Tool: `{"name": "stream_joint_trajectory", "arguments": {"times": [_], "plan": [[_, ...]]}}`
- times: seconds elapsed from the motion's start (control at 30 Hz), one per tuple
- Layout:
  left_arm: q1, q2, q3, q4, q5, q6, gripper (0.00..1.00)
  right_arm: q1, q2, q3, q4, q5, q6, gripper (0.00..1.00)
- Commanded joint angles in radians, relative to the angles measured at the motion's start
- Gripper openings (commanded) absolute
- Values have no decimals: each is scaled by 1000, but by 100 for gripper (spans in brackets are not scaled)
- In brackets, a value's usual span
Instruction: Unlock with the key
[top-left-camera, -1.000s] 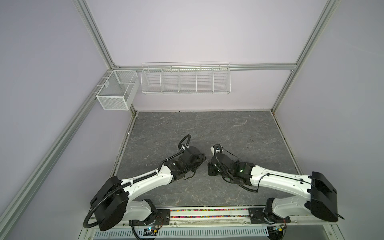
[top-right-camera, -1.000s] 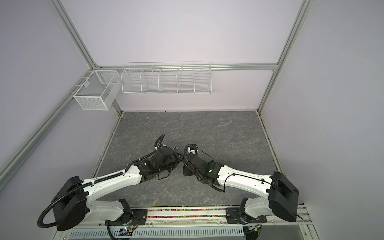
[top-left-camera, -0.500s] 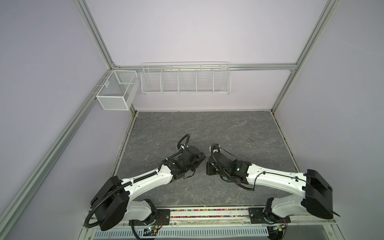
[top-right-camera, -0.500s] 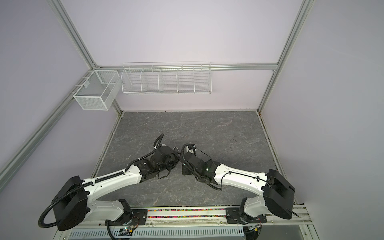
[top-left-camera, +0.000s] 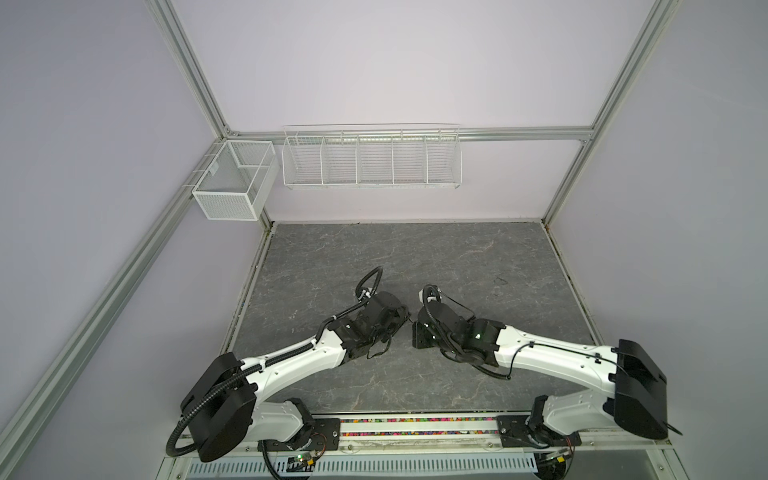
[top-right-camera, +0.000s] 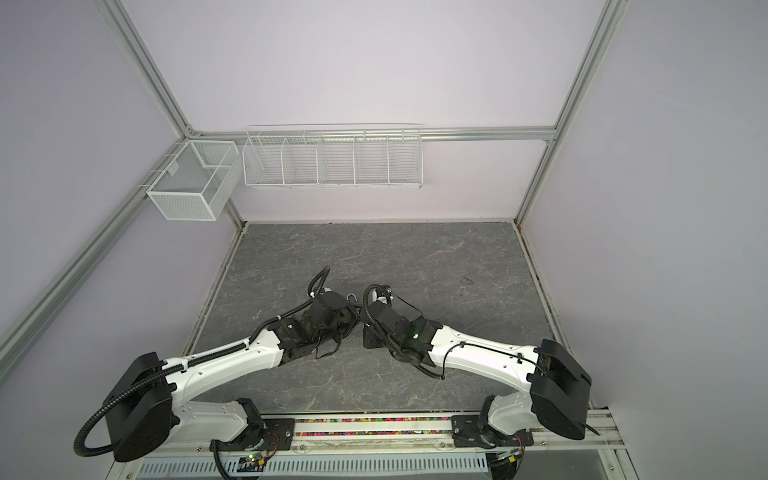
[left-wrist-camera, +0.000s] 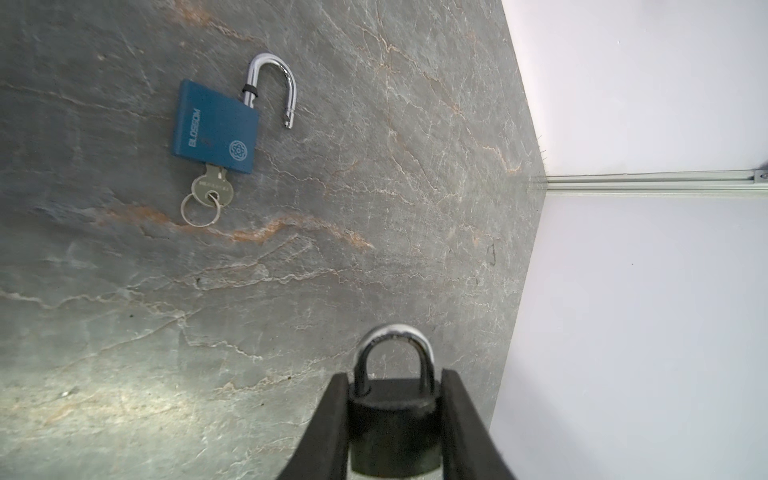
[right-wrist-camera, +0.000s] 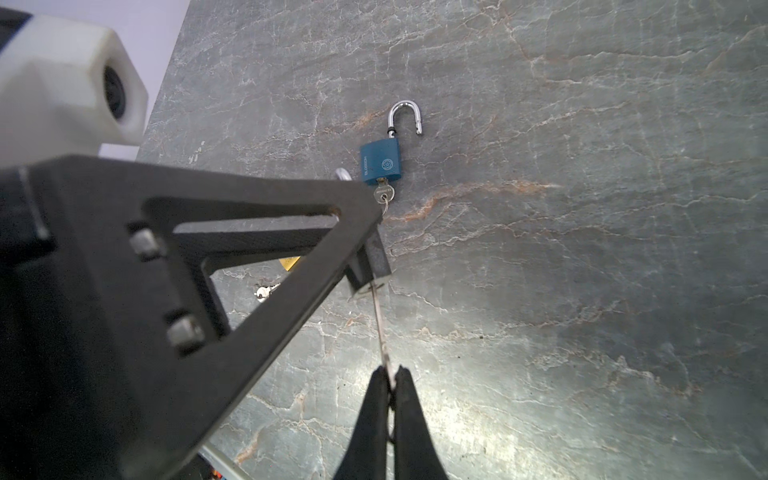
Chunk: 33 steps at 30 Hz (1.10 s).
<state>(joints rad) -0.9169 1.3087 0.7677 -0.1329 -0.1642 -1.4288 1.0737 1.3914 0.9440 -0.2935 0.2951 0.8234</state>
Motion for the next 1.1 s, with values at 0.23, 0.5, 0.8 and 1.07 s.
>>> {"name": "stream_joint_trajectory", "arguments": {"times": [0.23, 0.5, 0.8, 1.07], "plan": [[-23, -21, -9, 45, 43, -71, 0, 23, -27, 38, 78, 65, -25, 6], [-20, -57, -63, 136, 64, -191, 0, 67, -8, -7, 169, 114, -90, 6], [-26, -66, -67, 147, 85, -229, 0, 72, -8, -16, 300, 116, -189, 6], [-36, -83, -30, 57, 49, -176, 0, 23, -38, -57, 487, -89, -139, 6]]}}
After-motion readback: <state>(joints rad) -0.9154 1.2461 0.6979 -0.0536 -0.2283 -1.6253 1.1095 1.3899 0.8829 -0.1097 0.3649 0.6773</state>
